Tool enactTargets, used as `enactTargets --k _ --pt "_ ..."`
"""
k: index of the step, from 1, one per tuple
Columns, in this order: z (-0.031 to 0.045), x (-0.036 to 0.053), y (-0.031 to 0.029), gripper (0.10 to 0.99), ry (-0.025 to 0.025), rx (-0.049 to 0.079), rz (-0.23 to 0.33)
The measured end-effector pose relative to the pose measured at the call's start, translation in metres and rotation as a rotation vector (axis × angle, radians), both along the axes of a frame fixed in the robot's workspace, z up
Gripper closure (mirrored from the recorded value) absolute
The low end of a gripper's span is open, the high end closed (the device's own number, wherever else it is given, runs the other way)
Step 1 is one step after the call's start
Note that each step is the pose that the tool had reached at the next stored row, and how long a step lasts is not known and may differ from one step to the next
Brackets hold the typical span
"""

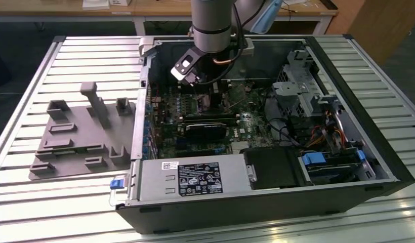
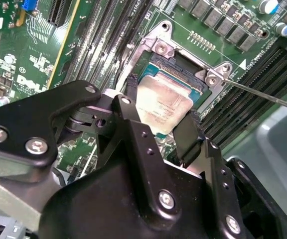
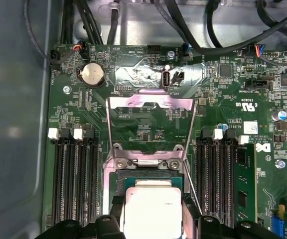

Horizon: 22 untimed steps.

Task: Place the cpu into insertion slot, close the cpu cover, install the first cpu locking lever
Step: 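Place the cpu into insertion slot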

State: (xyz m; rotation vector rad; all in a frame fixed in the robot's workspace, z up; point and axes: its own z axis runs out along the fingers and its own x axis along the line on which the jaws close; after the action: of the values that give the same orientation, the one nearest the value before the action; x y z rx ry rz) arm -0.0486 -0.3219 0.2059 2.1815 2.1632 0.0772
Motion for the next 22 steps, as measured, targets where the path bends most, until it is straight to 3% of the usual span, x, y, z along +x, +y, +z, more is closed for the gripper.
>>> enactTargets --k 15,19,22 --pt "-0.0101 0.0000 0.0050 0.549 0.0002 -0.014 0.000" --pt "-0.0104 0.0000 0.0051 0.549 0.0001 -0.013 0.000" --pt "-0.0108 0.0000 0.0051 0.549 -0.0001 -0.004 0.000"
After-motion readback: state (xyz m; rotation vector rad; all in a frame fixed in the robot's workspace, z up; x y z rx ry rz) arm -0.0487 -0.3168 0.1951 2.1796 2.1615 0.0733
